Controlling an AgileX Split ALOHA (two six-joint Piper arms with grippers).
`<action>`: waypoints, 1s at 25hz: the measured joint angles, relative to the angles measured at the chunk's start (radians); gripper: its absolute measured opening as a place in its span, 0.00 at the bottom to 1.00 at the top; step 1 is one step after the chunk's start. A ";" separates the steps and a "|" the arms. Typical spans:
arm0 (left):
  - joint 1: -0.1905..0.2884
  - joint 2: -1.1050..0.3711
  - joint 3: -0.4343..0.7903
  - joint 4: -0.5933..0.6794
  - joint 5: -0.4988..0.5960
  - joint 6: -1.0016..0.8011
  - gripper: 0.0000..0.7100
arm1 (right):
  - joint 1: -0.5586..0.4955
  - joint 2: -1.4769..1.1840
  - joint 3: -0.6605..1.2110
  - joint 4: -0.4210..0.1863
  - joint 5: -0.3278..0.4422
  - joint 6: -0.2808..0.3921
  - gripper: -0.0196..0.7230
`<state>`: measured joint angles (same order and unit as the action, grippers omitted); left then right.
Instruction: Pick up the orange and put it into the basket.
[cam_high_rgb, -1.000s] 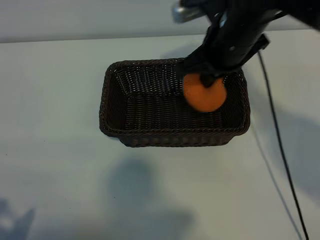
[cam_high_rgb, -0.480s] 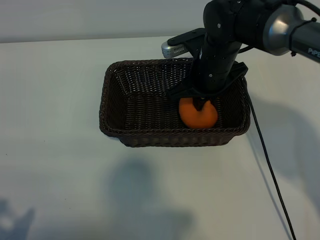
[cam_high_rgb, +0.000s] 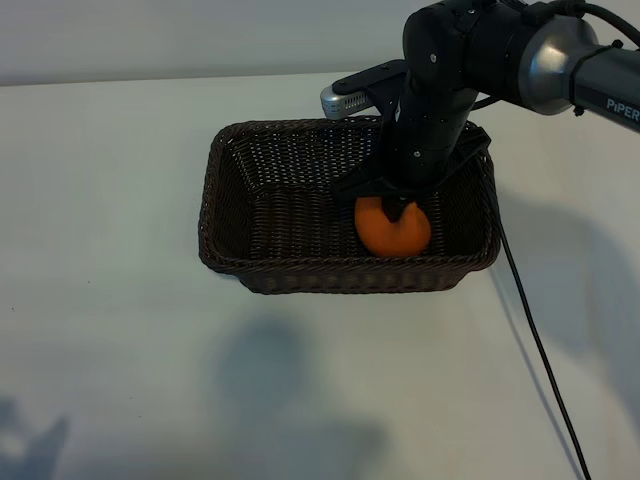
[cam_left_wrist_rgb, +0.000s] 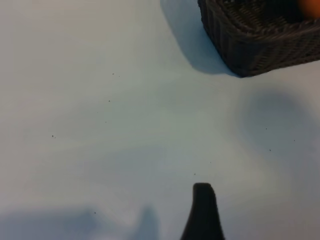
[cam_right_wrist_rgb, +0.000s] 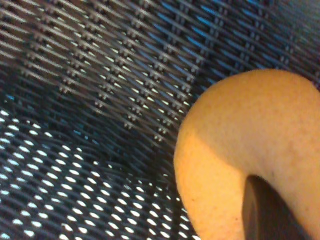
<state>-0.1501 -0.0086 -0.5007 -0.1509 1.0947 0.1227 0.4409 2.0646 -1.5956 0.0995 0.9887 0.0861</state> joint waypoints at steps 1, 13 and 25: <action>0.000 0.000 0.000 0.000 0.000 0.000 0.79 | 0.000 0.000 0.000 0.000 0.000 0.000 0.19; 0.000 0.000 0.000 0.000 0.000 0.000 0.79 | 0.000 0.000 -0.060 0.017 0.044 -0.029 0.74; 0.000 0.000 0.000 0.000 0.000 0.000 0.79 | -0.065 -0.005 -0.296 -0.140 0.225 -0.042 0.75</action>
<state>-0.1501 -0.0086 -0.5007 -0.1509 1.0947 0.1227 0.3758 2.0594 -1.8918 -0.0402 1.2140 0.0442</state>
